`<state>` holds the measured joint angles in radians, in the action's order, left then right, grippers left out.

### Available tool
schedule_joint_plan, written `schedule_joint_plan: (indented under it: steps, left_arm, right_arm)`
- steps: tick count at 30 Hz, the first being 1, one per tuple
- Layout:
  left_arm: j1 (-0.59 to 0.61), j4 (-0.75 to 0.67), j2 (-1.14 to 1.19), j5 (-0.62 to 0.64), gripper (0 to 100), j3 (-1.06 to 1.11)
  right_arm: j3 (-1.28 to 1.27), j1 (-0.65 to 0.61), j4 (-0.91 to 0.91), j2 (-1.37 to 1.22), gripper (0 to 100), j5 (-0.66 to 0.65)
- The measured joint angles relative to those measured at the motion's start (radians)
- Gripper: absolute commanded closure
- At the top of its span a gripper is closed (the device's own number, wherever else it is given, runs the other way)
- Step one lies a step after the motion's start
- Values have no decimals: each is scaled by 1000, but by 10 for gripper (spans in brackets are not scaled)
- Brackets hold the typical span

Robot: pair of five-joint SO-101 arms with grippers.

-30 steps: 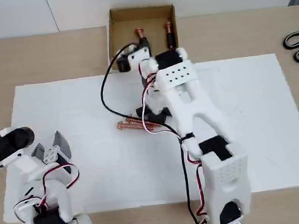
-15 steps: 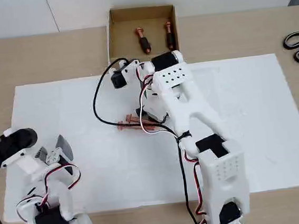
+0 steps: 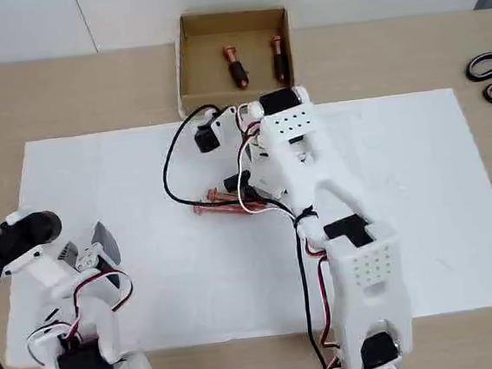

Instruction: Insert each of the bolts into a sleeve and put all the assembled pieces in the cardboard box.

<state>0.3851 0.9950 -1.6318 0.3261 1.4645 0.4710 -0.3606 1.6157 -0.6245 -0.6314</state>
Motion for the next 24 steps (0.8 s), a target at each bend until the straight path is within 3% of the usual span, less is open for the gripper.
schedule_joint_plan:
  steps: [13,18,24]
  left_arm:
    - [0,0,0,0,819,12]
    - [0,0,0,0,819,12]
    - [0,0,0,0,819,12]
  right_arm:
    - [0,0,-48,-66,819,0]
    - [12,5,-52,-74,983,2]
    - [14,12,-74,-74,985,2]
